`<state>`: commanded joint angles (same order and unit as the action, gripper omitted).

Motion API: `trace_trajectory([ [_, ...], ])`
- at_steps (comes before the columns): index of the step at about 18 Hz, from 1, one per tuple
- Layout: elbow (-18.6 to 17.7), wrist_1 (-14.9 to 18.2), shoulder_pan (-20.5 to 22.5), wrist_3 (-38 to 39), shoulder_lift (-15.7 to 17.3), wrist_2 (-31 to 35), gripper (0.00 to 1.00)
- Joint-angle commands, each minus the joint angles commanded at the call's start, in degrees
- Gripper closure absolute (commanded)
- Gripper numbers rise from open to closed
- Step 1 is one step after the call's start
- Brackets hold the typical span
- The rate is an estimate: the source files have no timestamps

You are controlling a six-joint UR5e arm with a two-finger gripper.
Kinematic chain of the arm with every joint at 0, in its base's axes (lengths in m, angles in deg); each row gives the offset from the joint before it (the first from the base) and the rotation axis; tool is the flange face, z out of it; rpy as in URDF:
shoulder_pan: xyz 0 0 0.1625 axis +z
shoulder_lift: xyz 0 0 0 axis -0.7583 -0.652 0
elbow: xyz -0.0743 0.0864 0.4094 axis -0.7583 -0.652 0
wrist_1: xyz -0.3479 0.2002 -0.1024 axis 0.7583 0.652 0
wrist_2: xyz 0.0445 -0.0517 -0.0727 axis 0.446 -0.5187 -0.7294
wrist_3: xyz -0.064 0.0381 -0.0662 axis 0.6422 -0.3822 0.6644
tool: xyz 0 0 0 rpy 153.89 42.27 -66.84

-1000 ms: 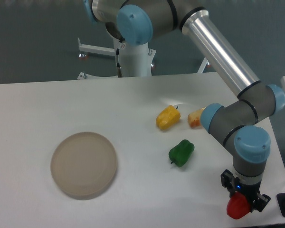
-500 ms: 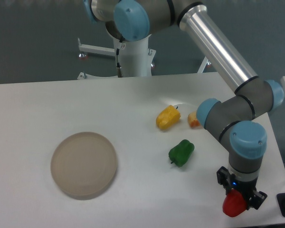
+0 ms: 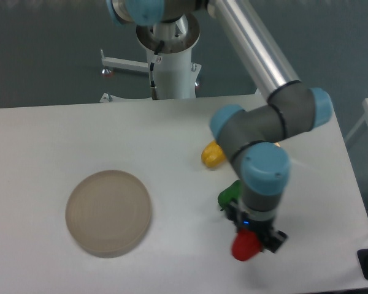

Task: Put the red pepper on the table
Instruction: 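Carry the held red pepper with the gripper toward the green pepper, then lower the red pepper toward the table beside the green pepper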

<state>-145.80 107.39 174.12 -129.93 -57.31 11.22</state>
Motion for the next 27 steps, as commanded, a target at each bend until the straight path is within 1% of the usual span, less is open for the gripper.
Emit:
trace_trajectory([
  [2, -3.9, -0.2, 0.1, 4.0, 1.9, -3.1, 0.55],
  [3, -4.5, -0.2, 0.2, 5.4, 2.3, -3.8, 0.55],
  [5, -4.6, -0.3, 0.2, 9.1, 2.1, -5.6, 0.55],
  [7, -4.6, -0.6, 0.2, 12.3, 1.7, -6.1, 0.55],
  [11, -4.6, -4.4, 0.1, 15.7, 0.2, -6.1, 0.55],
  [14, -4.7, -4.6, 0.1, 19.3, -0.5, -5.6, 0.55],
  [15, -5.3, -4.7, 0.1, 19.6, -0.5, -5.5, 0.55],
  [19, -5.8, -4.8, -0.1, 19.6, -0.9, -4.1, 0.55],
  [21, -5.6, -4.8, -0.8, 20.1, -1.2, -3.4, 0.55],
  [27, -5.8, -5.4, -1.1, 20.8, -1.7, -3.0, 0.55],
])
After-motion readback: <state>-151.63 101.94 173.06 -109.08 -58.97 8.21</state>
